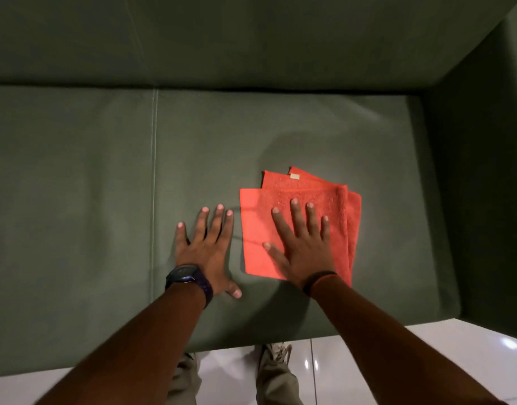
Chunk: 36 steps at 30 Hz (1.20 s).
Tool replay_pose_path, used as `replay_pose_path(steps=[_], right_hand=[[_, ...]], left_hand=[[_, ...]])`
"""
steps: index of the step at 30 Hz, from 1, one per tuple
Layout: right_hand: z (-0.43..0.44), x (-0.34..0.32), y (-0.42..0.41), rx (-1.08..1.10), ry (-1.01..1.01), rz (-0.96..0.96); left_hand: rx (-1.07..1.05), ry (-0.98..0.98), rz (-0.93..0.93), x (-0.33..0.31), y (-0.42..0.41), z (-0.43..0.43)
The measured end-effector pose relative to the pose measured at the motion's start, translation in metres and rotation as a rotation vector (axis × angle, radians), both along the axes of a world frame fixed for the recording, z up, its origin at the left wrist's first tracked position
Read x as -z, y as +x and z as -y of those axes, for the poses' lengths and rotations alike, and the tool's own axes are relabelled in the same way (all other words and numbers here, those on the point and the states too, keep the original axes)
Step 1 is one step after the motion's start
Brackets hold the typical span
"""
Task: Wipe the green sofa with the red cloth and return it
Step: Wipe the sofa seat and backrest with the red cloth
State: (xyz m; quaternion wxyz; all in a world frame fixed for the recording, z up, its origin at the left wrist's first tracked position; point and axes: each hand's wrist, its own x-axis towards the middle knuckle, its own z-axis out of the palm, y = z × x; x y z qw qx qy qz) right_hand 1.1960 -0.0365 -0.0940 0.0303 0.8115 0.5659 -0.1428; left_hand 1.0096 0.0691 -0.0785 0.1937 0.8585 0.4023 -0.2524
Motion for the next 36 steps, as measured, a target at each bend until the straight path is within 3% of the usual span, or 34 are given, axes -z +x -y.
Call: replay_pose_path(steps=[6,11,13,18,21,24,26,30,36], right_hand=[[0.016,0.004,0.035,0.231,0.006,0.036],[0.034,0.007,0.043,-0.33,0.018,0.04],[0.038,0.006,0.068,-0.405,0.027,0.07],[0.011,0.003,0.046,0.035,0.001,0.059],[0.014,0.008,0.027,-0.259,0.016,-0.012],[0.028,0.009,0.068,-0.615,0.03,-0.001],[0.03,0.01,0.089,-0.615,0.04,0.017],[0.018,0.005,0.068,-0.296,0.057,-0.001],[0.013,-0.006,0.066,-0.687,0.012,-0.057]], left_hand=[[-0.022,-0.016,-0.021,0.001,0.002,0.0],[-0.016,0.009,-0.022,0.001,0.001,0.0],[-0.02,0.012,-0.028,0.001,0.001,0.0],[-0.022,0.023,-0.023,0.005,0.0,0.0],[-0.027,0.028,-0.026,0.007,-0.001,0.003],[-0.03,0.027,-0.03,0.008,0.0,0.002],[-0.038,0.019,-0.023,0.01,-0.001,0.002],[-0.032,0.011,-0.015,0.01,0.0,0.002],[-0.029,-0.026,0.006,0.004,-0.001,-0.003]])
